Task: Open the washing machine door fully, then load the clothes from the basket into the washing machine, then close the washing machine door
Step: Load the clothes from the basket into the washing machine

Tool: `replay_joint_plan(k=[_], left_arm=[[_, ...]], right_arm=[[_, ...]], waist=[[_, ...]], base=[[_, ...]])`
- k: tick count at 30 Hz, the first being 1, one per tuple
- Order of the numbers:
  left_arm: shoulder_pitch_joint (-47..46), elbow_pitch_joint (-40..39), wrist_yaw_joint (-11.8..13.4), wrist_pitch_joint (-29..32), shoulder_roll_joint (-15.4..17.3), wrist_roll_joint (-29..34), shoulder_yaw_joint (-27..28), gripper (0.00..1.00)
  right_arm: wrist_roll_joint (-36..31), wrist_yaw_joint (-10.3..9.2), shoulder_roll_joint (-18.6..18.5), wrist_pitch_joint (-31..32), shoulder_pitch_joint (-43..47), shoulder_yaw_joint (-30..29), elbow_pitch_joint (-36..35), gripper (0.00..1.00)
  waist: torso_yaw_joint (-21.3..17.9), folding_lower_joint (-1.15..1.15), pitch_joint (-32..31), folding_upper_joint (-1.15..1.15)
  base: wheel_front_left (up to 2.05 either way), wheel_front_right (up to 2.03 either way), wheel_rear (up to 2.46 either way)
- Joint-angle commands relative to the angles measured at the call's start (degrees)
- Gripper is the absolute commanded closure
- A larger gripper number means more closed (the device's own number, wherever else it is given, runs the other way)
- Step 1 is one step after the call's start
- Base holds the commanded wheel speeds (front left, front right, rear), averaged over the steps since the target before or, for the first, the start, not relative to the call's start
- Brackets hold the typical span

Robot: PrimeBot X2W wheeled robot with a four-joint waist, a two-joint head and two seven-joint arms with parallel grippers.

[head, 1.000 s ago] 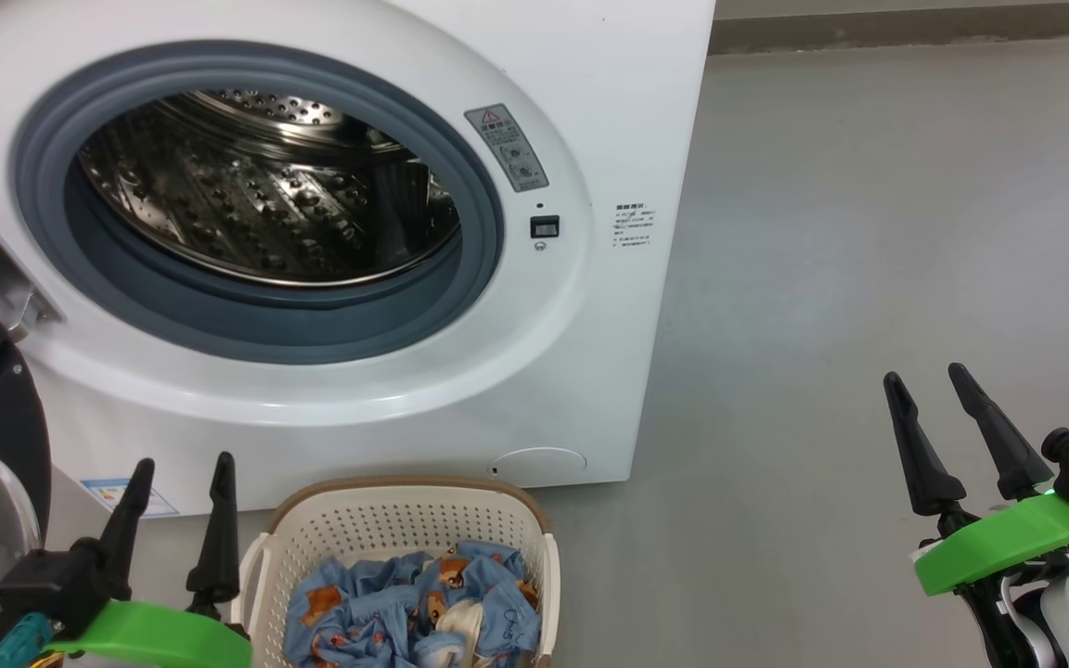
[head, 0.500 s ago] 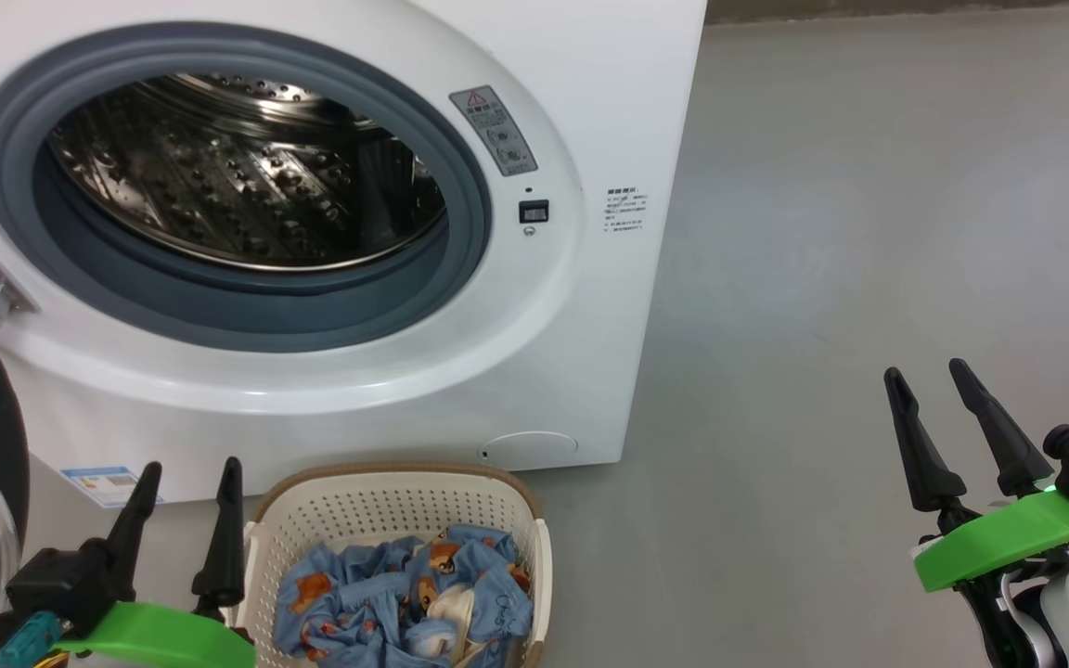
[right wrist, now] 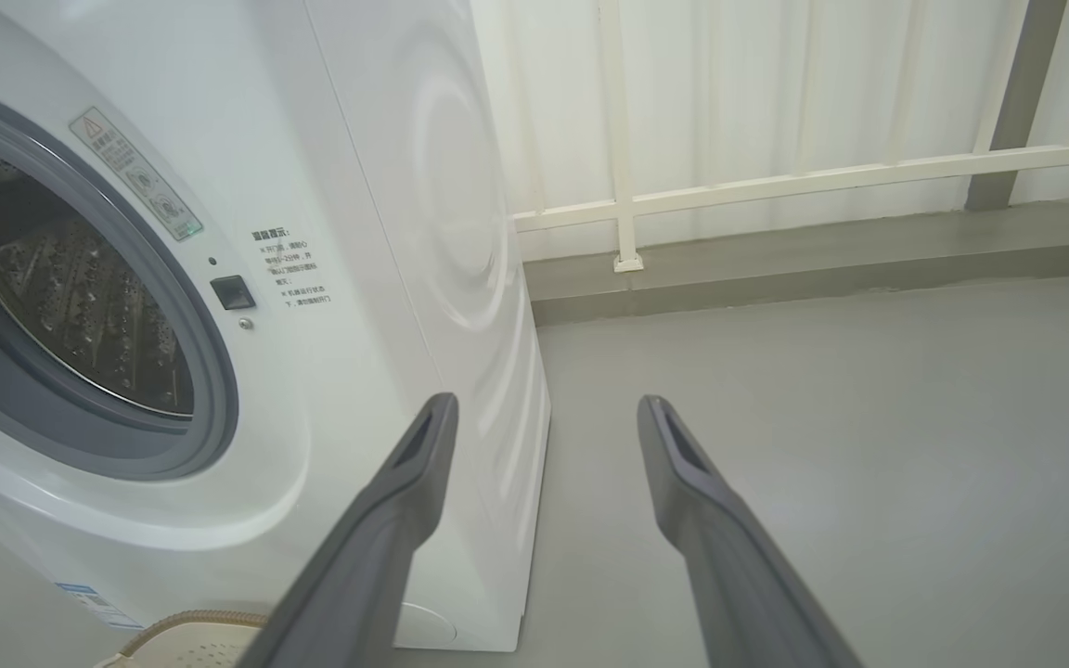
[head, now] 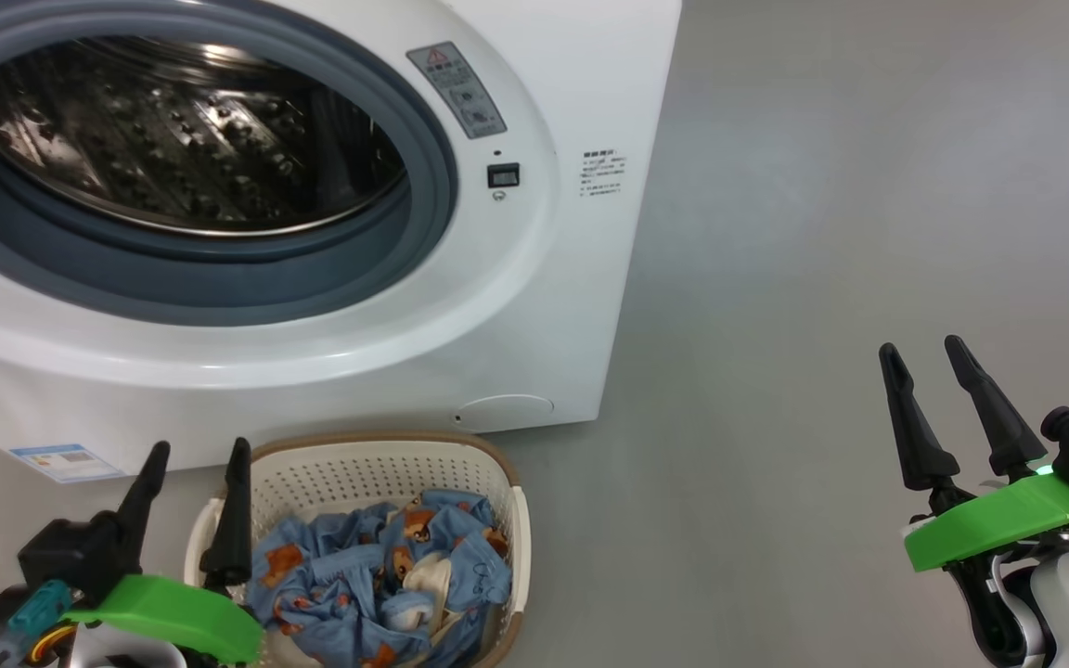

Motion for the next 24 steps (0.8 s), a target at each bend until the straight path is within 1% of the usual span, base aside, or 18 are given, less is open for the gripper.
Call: replay_joint_plan(k=[1, 4, 14, 24], left_arm=[[-2.7, -0.3, -0.2, 0.1, 1.7, 0.1, 1.8, 0.0], [-3.1, 0.5, -1.0, 0.6, 1.4, -0.4, 1.4, 0.0], [-6.6, 7.2, -4.2, 2.4, 0.9, -0.8, -1.0, 0.0], [-11.3, 17.2, -7.9, 5.4, 0.2, -1.0, -3.7, 0.0]], right_arm=[[-1.0, 0.43, -0.5, -0.7, -1.4, 0.7, -1.6, 0.0], [-1.1, 0.43, -0.1, -0.7, -1.6, 0.6, -1.7, 0.0], [-1.9, 0.43, 1.6, -0.7, -3.0, 0.1, -2.6, 0.0], [-2.7, 0.43, 3.4, -0.7, -5.4, 0.2, -3.4, 0.0]], waist=[[-1.0, 0.0, 1.4, 0.0], [-1.4, 0.0, 2.2, 0.0], [-3.1, 0.0, 6.9, 0.0], [-4.6, 0.0, 12.9, 0.0]], base=[[0.0, 0.0, 0.0], [0.0, 0.0, 0.0], [0.0, 0.0, 0.0], [0.0, 0.0, 0.0]])
